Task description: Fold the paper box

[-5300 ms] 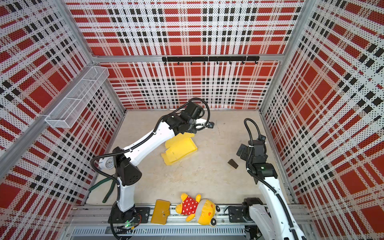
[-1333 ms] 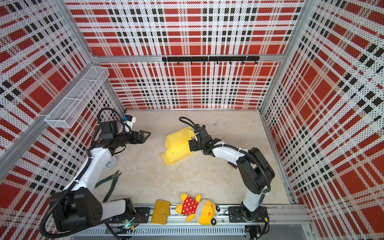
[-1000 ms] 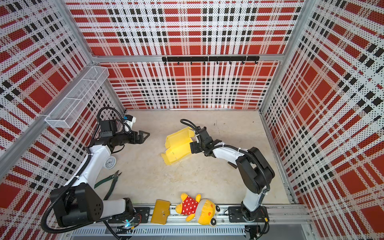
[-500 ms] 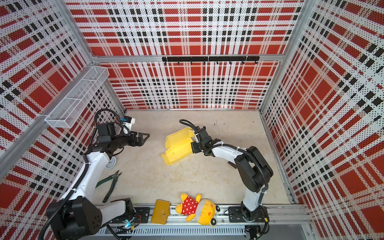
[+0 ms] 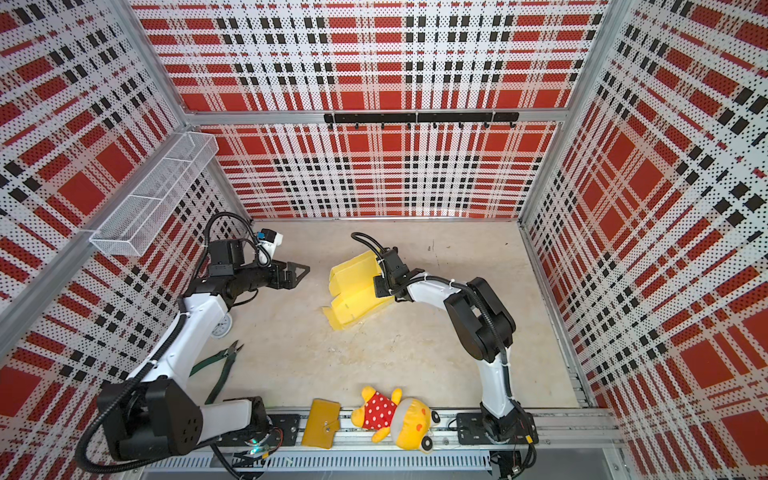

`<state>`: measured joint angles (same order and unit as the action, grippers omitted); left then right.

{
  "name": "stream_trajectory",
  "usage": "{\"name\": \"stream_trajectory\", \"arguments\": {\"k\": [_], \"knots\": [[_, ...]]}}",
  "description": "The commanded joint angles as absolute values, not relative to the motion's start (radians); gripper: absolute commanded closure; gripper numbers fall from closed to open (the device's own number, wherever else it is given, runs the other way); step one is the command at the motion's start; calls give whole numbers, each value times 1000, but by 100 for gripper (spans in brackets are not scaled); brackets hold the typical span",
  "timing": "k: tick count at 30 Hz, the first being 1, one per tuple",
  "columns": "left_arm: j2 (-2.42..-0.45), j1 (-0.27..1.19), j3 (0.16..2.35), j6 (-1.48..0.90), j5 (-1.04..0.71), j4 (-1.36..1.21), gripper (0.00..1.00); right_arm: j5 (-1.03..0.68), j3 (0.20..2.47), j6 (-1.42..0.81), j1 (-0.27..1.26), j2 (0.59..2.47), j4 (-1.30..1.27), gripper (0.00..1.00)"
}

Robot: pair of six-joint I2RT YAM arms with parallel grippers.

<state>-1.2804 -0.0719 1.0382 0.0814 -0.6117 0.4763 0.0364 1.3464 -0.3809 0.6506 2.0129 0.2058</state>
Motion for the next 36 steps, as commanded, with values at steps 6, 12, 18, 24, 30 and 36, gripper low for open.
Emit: {"name": "stream_trajectory", "arguments": {"k": [6, 12, 18, 24, 30, 36], "knots": [[-1234, -113, 1071, 69, -599, 488, 1, 105, 1336, -439, 659, 2027, 229, 53], [-1186, -170, 1019, 71, -602, 453, 1, 127, 1303, -434, 658, 2005, 209, 59], [-1180, -224, 1016, 70, -610, 447, 0, 117, 1363, -432, 653, 2045, 243, 63], [-1174, -242, 1028, 97, -610, 464, 1, 114, 1351, -427, 646, 2043, 222, 65], [-1177, -271, 1038, 104, -602, 466, 0, 104, 1360, -339, 644, 2034, 195, 54], [-1220, -267, 1068, 113, -615, 474, 0, 37, 1367, -305, 641, 2066, 169, 53]]}}
